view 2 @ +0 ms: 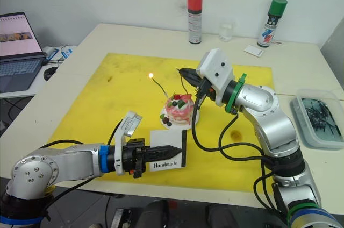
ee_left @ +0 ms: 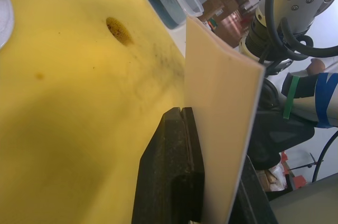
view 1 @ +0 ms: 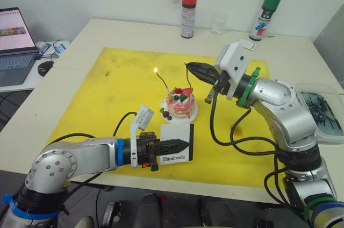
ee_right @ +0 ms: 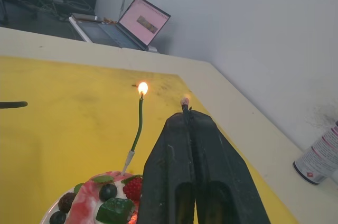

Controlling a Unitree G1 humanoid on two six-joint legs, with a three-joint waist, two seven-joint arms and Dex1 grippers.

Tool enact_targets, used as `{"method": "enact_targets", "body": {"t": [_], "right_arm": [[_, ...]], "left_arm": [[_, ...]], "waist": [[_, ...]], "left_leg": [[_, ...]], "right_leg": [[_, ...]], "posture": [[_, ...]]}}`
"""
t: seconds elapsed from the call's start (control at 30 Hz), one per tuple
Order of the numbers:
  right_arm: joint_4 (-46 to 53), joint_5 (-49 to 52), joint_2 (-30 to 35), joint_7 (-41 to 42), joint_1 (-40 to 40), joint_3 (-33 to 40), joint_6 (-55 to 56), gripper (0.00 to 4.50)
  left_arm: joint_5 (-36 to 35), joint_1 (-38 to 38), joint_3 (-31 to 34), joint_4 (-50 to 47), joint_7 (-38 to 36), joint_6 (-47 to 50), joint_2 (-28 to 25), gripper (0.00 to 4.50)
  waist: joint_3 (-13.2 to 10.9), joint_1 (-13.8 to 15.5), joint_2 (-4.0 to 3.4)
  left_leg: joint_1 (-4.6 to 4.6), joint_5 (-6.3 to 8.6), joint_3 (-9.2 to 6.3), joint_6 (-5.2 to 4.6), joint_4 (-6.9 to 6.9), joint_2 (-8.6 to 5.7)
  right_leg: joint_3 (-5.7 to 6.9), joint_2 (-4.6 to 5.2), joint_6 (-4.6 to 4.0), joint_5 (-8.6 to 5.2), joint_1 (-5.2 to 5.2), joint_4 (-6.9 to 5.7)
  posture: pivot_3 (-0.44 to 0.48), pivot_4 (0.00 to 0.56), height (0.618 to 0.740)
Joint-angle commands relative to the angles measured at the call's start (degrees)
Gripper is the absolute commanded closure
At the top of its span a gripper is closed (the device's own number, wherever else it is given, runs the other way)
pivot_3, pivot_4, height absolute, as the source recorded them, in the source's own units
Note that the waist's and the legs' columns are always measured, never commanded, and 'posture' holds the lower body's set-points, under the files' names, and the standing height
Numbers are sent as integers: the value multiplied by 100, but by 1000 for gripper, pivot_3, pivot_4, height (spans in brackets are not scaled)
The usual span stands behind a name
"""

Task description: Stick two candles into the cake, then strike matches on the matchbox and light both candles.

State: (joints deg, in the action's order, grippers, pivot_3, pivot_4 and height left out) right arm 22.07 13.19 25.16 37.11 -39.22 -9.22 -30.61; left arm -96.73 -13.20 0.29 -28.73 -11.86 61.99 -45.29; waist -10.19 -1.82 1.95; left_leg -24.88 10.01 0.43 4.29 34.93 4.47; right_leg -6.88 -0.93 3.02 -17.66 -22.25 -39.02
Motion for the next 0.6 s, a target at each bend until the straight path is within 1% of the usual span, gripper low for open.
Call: {"method": "enact_targets", "body": {"t": [0.03, 0.6], "right_arm": [[12, -42, 6, -18, -93, 76, 165, 4459], [50, -44, 17, 4, -88, 109, 136, 4459]], "left_arm": [[-115, -89, 13, -101, -15, -88, -15, 4500], [-168, -25, 25, -143, -6, -103, -25, 4500]], "waist": [[0, 0, 0], [0, 0, 0]], "left_leg": [[0, 0, 0, 0, 0, 0], [0, 0, 1, 0, 0, 0]], "right_leg": [[1, 0, 0, 0, 0, 0], [0, 0, 0, 0, 0, 0]], "posture": [[0, 150, 740], [0, 150, 740]]}}
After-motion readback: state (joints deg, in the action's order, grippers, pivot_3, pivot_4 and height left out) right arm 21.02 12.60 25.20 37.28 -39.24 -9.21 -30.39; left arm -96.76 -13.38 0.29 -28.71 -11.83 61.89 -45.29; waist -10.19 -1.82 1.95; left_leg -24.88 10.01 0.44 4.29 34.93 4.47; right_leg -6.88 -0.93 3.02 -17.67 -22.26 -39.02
